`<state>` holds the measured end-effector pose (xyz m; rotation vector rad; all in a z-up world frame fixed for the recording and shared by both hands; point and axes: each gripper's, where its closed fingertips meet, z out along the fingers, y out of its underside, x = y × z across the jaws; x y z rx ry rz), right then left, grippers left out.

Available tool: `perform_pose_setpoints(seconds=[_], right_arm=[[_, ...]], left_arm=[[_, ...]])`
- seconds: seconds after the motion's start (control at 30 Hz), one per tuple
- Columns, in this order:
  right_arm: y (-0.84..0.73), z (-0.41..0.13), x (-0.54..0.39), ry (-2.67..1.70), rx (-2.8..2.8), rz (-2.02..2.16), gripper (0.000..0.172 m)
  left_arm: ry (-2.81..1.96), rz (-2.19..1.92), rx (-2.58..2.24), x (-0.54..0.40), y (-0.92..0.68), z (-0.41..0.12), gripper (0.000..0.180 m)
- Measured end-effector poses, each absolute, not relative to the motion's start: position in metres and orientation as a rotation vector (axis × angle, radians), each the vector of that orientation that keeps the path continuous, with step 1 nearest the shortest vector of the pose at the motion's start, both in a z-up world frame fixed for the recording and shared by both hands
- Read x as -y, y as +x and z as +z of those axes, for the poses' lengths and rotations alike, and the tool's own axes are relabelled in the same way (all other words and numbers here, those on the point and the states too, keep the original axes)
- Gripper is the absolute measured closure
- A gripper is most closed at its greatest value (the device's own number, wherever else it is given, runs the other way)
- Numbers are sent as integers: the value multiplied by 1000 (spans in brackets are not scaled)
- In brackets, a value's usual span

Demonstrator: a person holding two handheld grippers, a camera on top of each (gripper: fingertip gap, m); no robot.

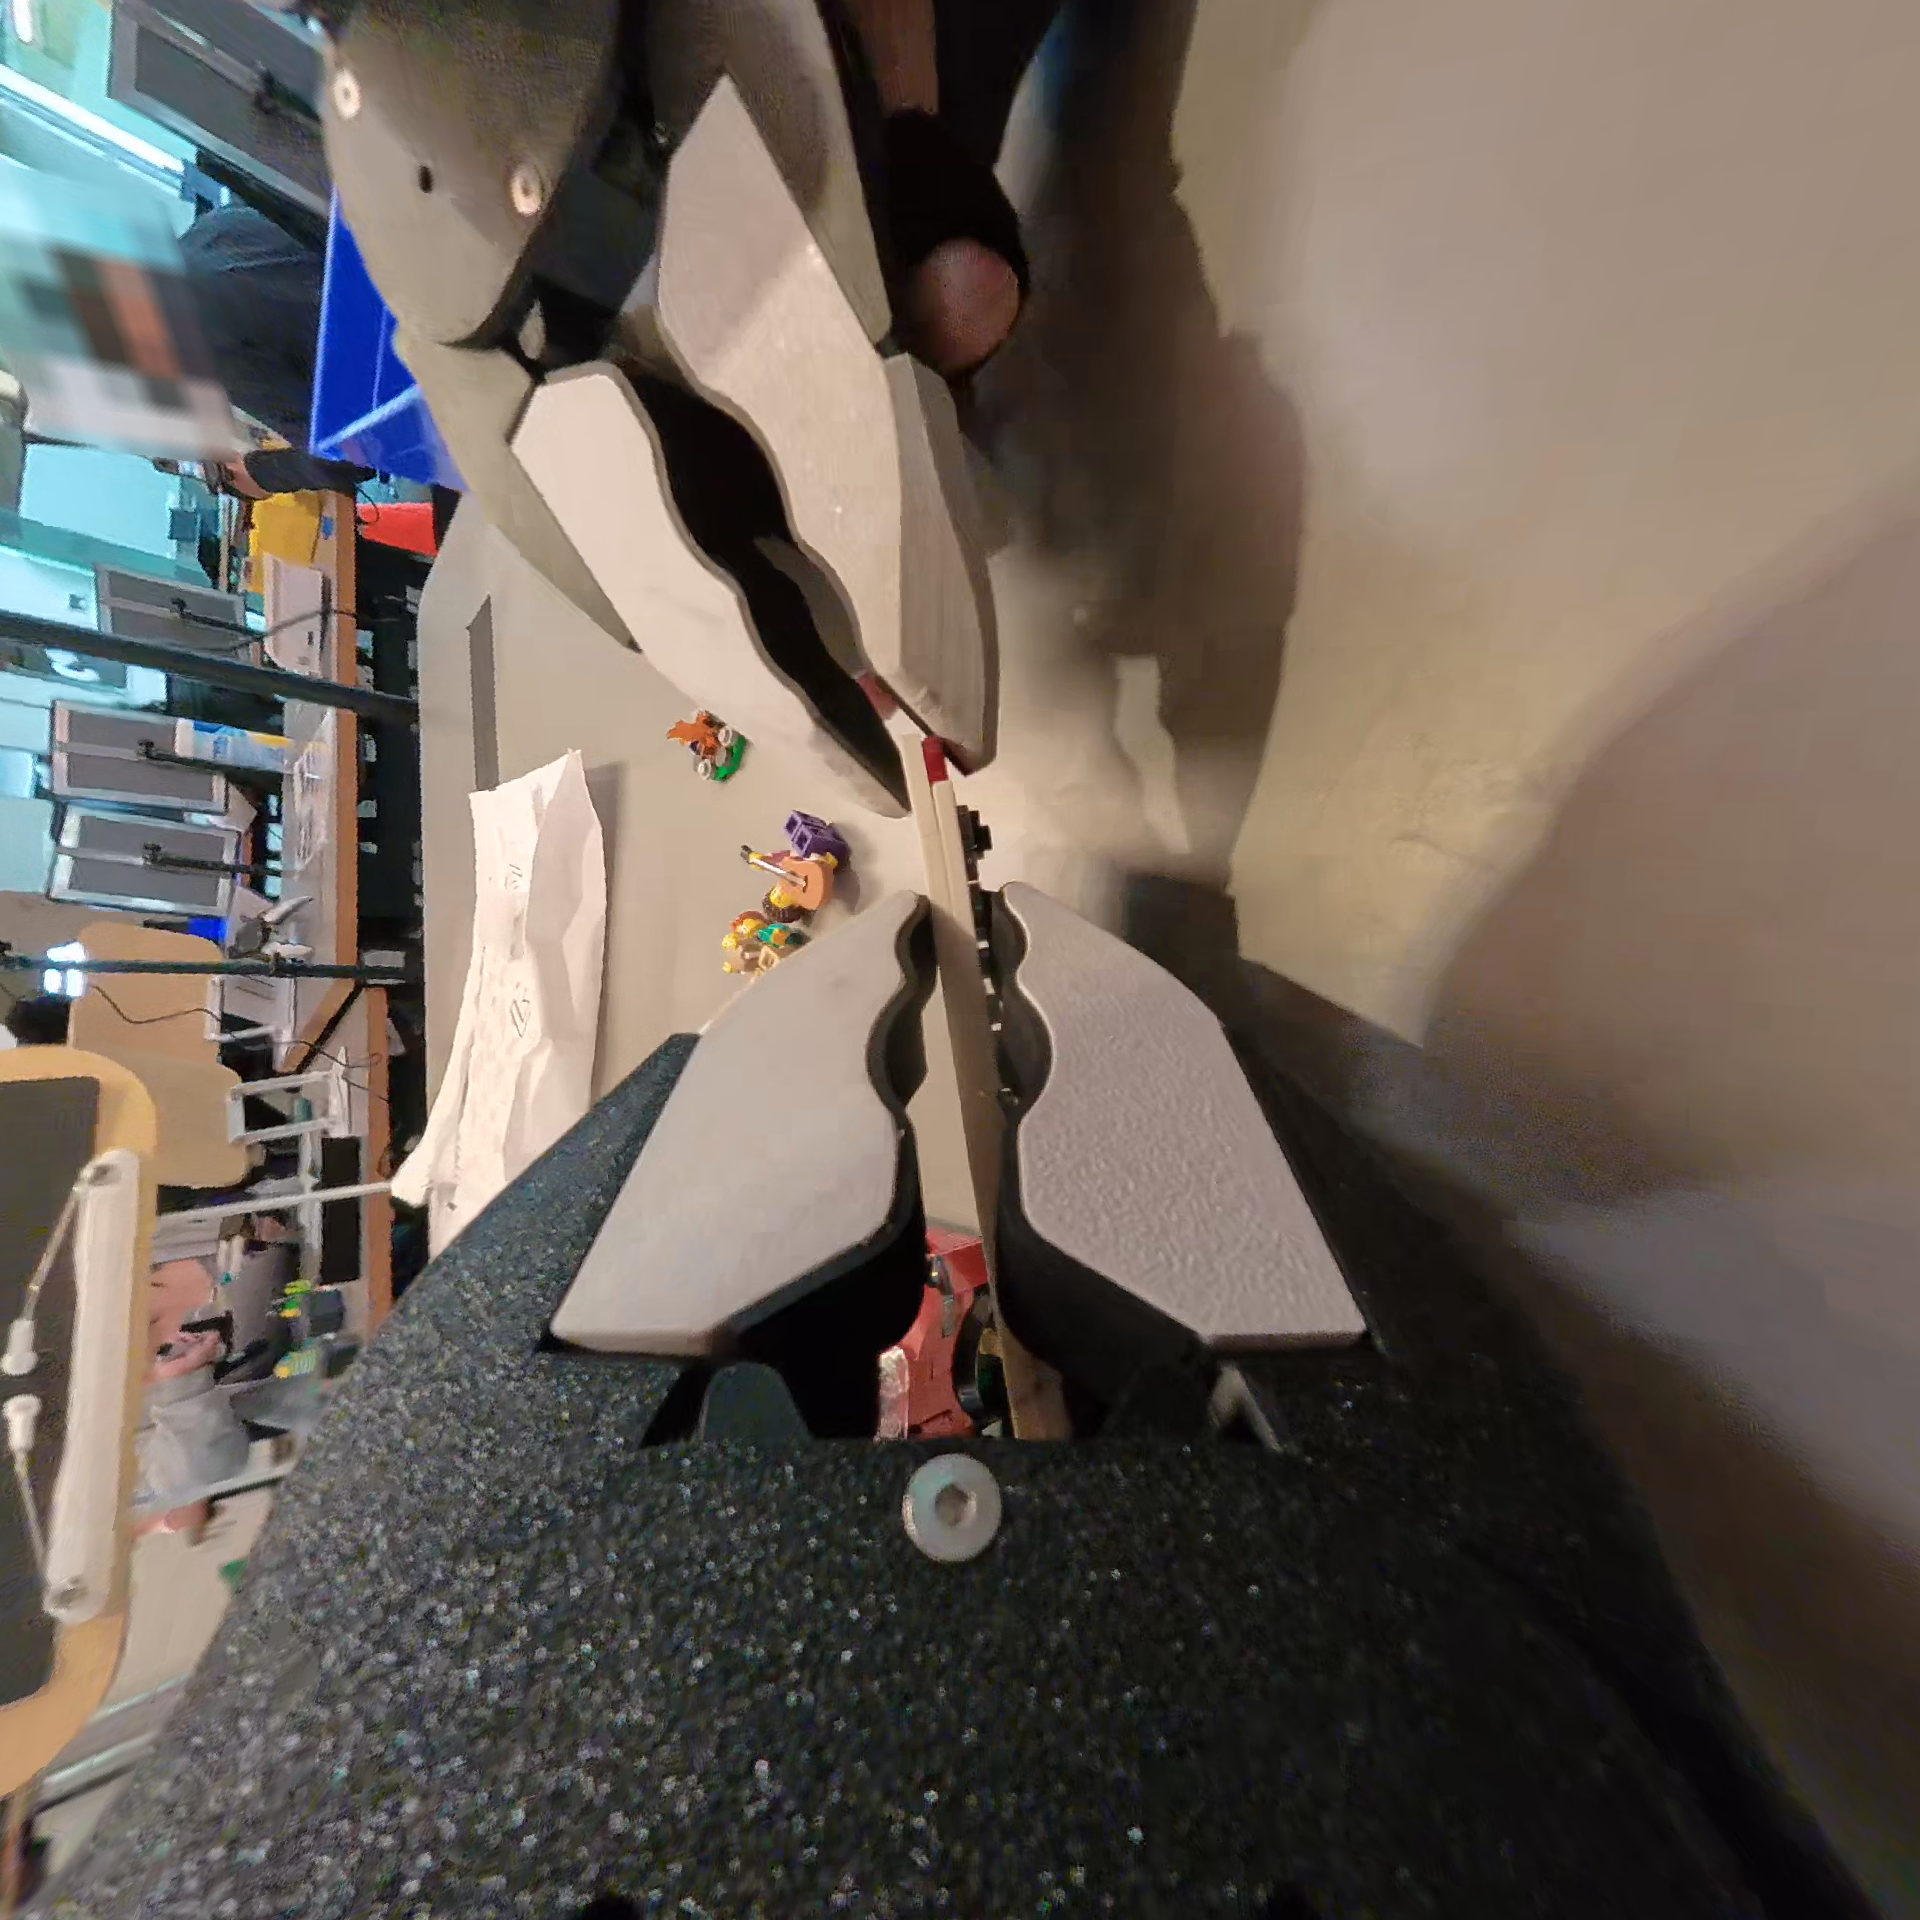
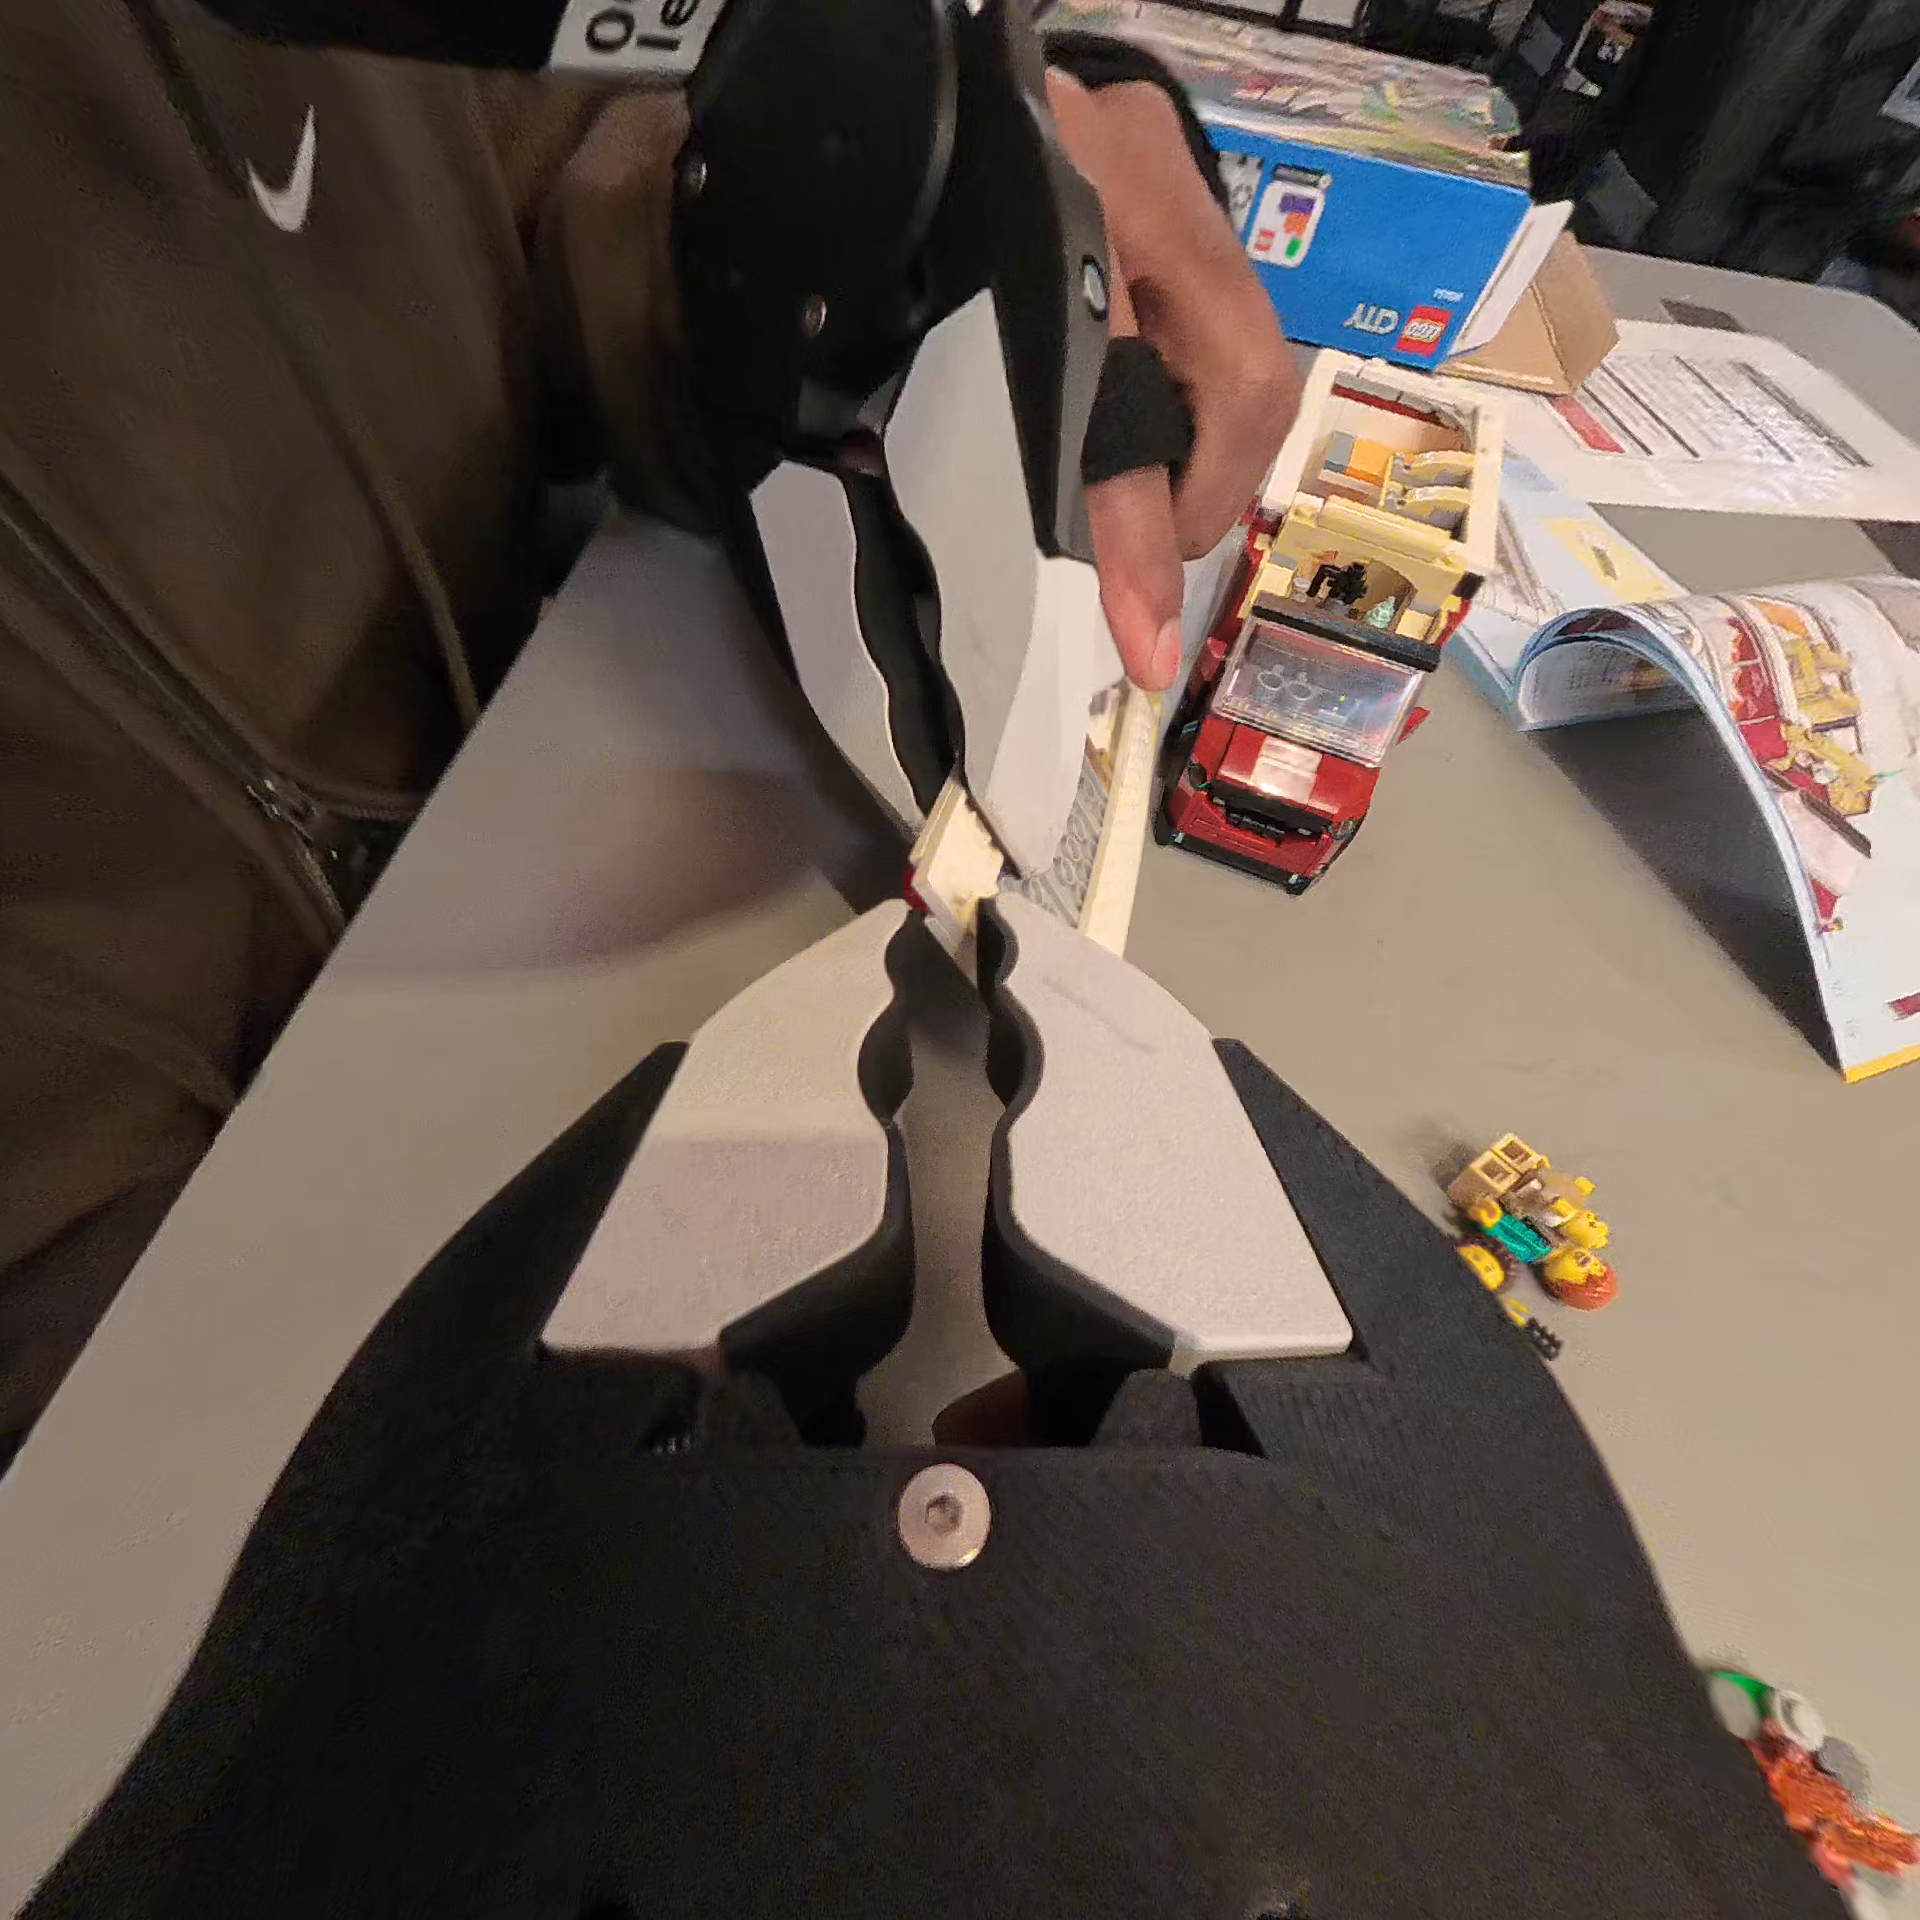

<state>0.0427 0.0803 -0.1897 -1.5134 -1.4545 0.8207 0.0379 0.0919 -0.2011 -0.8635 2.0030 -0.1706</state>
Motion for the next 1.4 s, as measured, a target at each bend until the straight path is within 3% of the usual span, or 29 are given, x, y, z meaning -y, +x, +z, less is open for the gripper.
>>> perform_pose_setpoints(seconds=[0.27,0.4,1.17,1.4], right_arm=[[41,-187,-82,-1357,1518,527,154],[42,-194,-85,-1351,1547,435,160],[39,-192,-74,-1666,1389,1024,159],[38,-196,-77,-1620,1440,860,161]], left_arm=[[-933,-172,-1987,-98,40,-204,171],[-926,-182,-1996,-95,41,-205,172],[-814,-97,-2013,-88,40,-205,171],[-831,-88,-2024,-91,38,-207,171]])
